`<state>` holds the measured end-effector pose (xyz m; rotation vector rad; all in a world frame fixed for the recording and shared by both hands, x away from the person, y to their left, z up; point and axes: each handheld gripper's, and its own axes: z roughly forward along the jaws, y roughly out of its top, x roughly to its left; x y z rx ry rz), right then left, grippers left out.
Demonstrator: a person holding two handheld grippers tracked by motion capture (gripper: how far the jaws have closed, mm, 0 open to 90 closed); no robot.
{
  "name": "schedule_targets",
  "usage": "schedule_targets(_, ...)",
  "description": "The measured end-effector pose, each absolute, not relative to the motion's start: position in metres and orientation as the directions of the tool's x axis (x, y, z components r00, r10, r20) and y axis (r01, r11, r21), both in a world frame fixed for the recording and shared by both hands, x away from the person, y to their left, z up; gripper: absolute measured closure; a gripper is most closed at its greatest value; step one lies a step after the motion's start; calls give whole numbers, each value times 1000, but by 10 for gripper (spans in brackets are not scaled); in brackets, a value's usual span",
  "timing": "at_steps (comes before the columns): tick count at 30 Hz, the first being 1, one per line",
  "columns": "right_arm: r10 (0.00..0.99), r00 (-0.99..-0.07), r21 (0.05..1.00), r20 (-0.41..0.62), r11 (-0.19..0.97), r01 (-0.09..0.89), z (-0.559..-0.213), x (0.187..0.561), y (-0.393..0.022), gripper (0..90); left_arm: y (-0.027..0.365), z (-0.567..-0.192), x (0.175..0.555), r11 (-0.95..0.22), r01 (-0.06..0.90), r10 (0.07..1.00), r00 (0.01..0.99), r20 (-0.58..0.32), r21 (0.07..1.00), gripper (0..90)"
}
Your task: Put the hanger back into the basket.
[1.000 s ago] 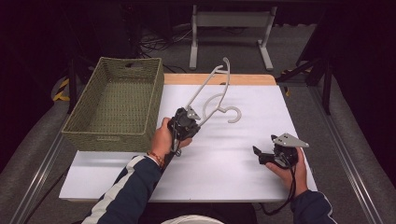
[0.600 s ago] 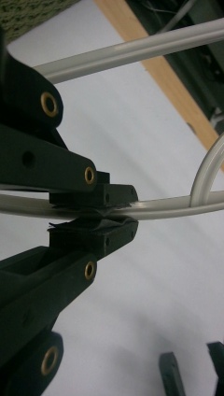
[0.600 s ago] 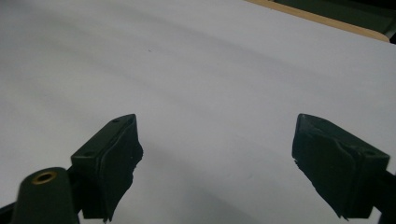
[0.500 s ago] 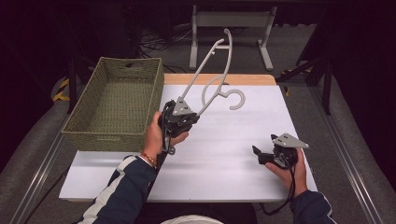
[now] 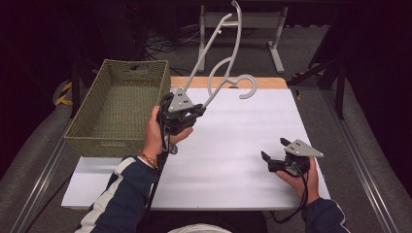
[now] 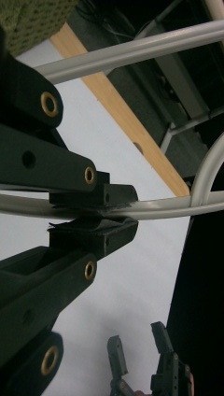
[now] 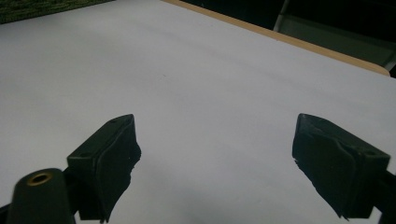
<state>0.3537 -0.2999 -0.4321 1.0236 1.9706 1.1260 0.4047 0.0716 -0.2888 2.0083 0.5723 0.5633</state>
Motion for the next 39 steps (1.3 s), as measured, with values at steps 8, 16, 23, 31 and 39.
schedule_targets(8, 847, -499, 886, -181, 361, 291, -432, 352, -295, 132, 97, -277, 403, -449, 157, 628, 755, 186, 880, 826)
schedule_targets(16, 845, -501, 883, -188, 369, 290, -433, 351, -292, 131, 131, -273, 407, -415, 179, 677, 715, 171, 892, 826)
schedule_targets(23, 848, -495, 878, -192, 374, 299, -433, 351, -290, 127, 158, -274, 411, -387, 202, 712, 686, 151, 900, 826)
schedule_targets(31, 826, -538, 882, -170, 371, 291, -434, 349, -286, 121, 186, -285, 417, -381, 224, 741, 655, 151, 897, 825)
schedule_targets(39, 815, -550, 875, -181, 389, 289, -435, 349, -281, 120, 211, -304, 432, -385, 252, 758, 635, 148, 888, 825)
